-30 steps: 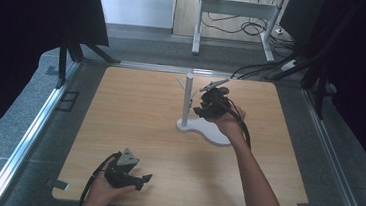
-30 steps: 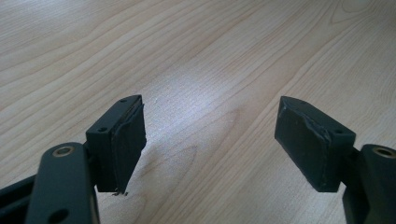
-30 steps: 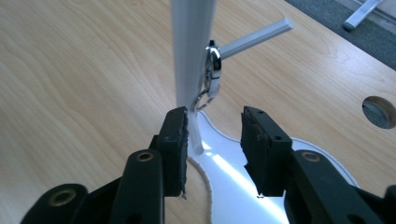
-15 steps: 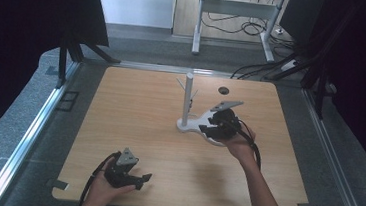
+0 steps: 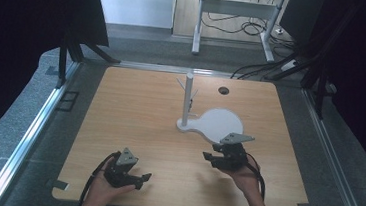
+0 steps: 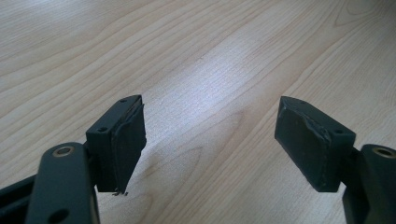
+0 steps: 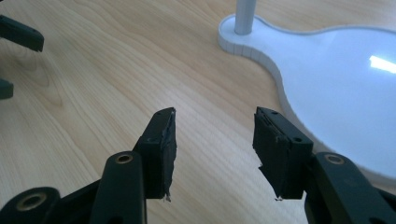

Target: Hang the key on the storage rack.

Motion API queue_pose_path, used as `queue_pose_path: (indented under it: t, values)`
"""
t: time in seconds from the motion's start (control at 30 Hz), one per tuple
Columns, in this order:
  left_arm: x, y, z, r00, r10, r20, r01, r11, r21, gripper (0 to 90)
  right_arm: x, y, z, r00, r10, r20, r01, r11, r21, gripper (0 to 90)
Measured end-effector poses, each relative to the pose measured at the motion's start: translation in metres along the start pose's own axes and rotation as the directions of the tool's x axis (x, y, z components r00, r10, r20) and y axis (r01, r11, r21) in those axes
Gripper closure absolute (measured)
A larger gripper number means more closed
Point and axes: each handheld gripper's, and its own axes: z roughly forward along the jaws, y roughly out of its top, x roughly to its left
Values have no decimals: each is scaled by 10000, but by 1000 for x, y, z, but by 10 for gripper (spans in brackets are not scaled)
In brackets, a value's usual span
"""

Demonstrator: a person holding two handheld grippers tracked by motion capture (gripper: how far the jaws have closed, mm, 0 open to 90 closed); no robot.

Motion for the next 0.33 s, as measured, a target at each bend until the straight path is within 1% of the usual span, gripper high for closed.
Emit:
queue_pose_path:
  t: [0.1, 0.17, 0.2, 0.23, 0.27, 0.33]
  values:
    - [0, 0, 0, 10000, 4, -16, -4, 10000, -1, 252, -2, -10, -2, 9999, 172, 13, -172, 9998, -91, 481]
    - [-1, 0, 1, 10000, 14, -25, -14, 10000, 6, 252, -5, -17, -4, 9991, 356, 211, -352, 9992, -201, 461]
    - [-1, 0, 1, 10000, 34, -15, -34, 10000, 14, 252, -7, -21, -6, 9976, 567, 390, -552, 9977, -387, 458]
    - [-2, 0, 1, 10000, 56, 3, -56, 10000, 19, 252, -8, -22, -7, 9969, 661, 436, -644, 9972, -391, 449]
    - [-2, 0, 2, 10000, 64, -3, -64, 10000, 20, 252, -10, -23, -10, 9965, 620, 559, -601, 9976, -340, 445]
    - [-2, 0, 2, 10000, 71, -1, -71, 10000, 40, 252, -10, -26, -13, 9950, 588, 807, -555, 9976, -424, 436]
